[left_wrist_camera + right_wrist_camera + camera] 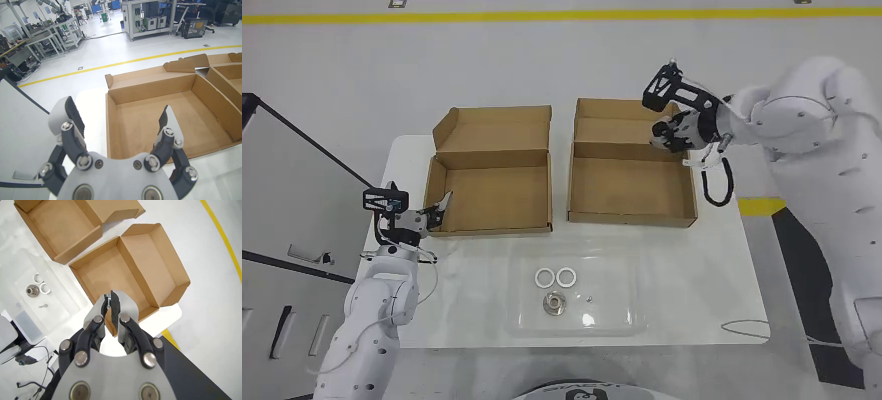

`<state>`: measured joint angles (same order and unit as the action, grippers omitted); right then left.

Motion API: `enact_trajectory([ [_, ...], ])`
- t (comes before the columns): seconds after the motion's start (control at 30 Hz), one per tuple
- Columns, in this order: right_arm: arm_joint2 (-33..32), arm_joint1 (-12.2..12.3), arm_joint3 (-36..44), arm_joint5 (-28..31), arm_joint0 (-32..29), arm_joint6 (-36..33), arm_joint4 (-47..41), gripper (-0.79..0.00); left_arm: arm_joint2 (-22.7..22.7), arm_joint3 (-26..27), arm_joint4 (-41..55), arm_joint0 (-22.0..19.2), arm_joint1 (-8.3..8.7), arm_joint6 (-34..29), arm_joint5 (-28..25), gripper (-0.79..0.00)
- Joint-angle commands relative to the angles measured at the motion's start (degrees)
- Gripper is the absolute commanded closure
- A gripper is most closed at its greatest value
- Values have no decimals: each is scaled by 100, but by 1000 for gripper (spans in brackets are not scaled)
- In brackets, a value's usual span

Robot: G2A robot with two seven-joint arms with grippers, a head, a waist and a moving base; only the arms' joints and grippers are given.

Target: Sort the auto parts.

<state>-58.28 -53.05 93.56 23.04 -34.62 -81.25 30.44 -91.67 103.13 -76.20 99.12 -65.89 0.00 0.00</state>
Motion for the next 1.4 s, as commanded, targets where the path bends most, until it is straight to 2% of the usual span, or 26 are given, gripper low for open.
enact_trajectory([
  [0.0, 346, 20, -155, -4, 197, -4, 85, 0, 0, 0, 0, 0, 0, 0, 0, -785],
  [0.27, 1673, 34, -826, 45, 951, 45, 294, 0, 0, 0, 0, 0, 0, 0, 0, -785],
  [0.57, 2616, 14, -1362, -10, 1315, -9, 223, 0, 0, 0, 0, 0, 0, 0, 0, -785],
  [0.93, 3288, -148, -1844, -57, 1424, -56, 287, 0, 0, 0, 0, 0, 0, 0, 0, -785],
  [1.37, 3466, -332, -2447, -27, 1284, 242, 566, 0, 0, 0, 0, 0, 0, 0, 0, -785],
])
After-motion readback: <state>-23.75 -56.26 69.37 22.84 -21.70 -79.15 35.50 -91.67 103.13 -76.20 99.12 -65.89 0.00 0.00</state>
